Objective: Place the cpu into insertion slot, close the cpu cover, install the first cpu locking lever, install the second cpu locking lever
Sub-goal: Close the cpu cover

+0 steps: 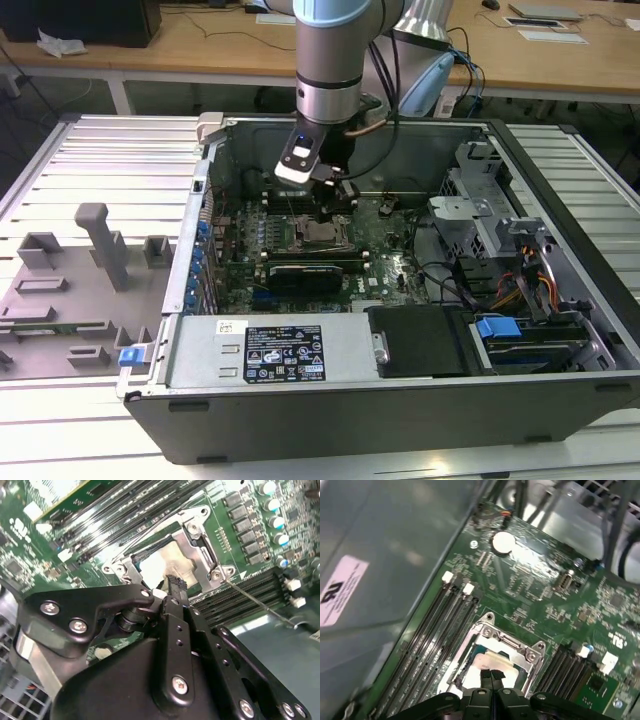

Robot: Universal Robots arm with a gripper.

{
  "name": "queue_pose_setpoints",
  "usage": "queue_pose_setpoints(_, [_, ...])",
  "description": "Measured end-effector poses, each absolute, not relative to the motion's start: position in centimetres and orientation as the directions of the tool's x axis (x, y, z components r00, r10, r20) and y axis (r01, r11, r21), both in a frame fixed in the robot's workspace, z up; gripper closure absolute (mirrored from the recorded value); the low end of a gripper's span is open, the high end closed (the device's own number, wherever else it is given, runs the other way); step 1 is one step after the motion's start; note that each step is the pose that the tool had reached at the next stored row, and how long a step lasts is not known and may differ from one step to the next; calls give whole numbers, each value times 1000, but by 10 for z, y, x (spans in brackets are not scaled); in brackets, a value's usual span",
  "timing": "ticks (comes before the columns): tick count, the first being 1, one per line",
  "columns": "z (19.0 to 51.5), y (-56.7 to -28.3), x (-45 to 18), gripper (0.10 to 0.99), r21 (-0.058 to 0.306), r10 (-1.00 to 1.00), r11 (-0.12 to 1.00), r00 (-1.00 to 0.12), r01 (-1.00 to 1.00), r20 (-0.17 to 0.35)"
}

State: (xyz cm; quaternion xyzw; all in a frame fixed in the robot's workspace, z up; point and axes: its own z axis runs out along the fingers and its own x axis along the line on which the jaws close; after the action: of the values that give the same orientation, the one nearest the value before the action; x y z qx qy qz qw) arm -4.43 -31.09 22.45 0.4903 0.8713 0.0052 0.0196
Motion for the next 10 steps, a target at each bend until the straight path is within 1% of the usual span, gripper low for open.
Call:
queue_pose_setpoints(2, [224,-311,-44,980,28,833,553,-553,833,-29])
queue_pose_setpoints(6, [224,-311,-44,980,28,753,658,-657,753,-29])
queue_pose_setpoints(10, [224,-311,-44,980,27,698,716,-715,698,-29])
